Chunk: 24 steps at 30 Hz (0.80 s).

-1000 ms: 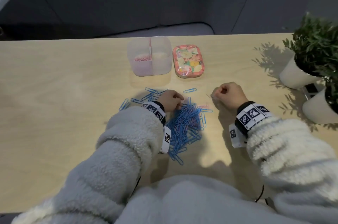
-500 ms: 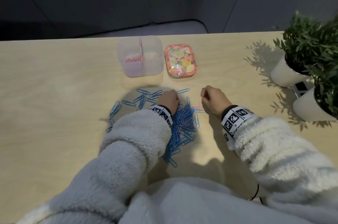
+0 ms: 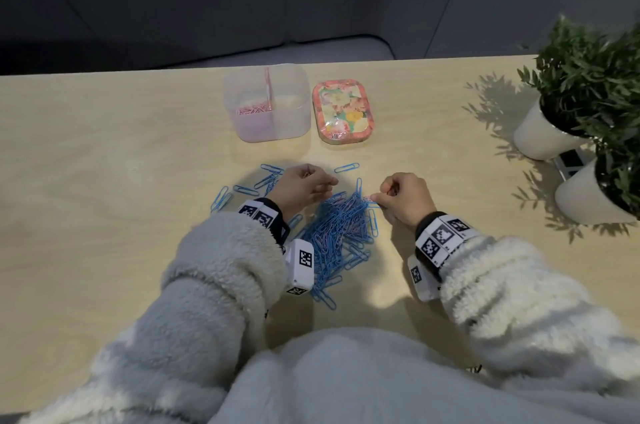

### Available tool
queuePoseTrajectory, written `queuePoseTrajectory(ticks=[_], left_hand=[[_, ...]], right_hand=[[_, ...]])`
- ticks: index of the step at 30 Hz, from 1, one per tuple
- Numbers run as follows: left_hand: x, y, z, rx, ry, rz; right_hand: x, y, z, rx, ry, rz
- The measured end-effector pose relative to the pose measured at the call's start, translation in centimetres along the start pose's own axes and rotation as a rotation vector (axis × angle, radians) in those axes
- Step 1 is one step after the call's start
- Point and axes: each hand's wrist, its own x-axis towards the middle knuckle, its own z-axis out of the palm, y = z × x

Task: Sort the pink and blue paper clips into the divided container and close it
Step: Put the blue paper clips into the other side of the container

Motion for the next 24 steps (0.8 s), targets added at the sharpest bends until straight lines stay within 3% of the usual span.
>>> queuePoseTrajectory(ticks=[5, 8, 12, 15, 21, 22, 24], left_hand=[[0.0, 0.2, -0.1, 0.056, 0.005, -0.073], [0.2, 0.2, 0.1, 0.253, 0.003, -0.101], [0.3, -0.3, 0.6, 0.870, 0.053, 0.137], [0.4, -0.9, 0.8, 1.112, 0.076, 0.231], [0.3, -1.0, -0.4, 1.085, 0.101, 0.265], [0.3, -0.9, -0.7, 1.041, 0.113, 0.249], [0.4, -0.6, -1.4, 0.883, 0.109, 0.174]], right_hand=[[0.2, -1.5, 0.8, -0.257, -0.071, -0.116], [0.1, -1.2, 1.3, -0.292, -0.120, -0.202], [-0.1, -0.4, 1.5, -0.264, -0.125, -0.264], [0.0, -0.2, 1.6, -0.282, -0.147, -0.286], [0.0, 0.0, 1.2, -0.380, -0.184, -0.280], [0.1, 0.1, 0.8, -0.282, -0.174, -0.229], [0.3, -0.1, 0.0, 0.144, -0.165, -0.025]])
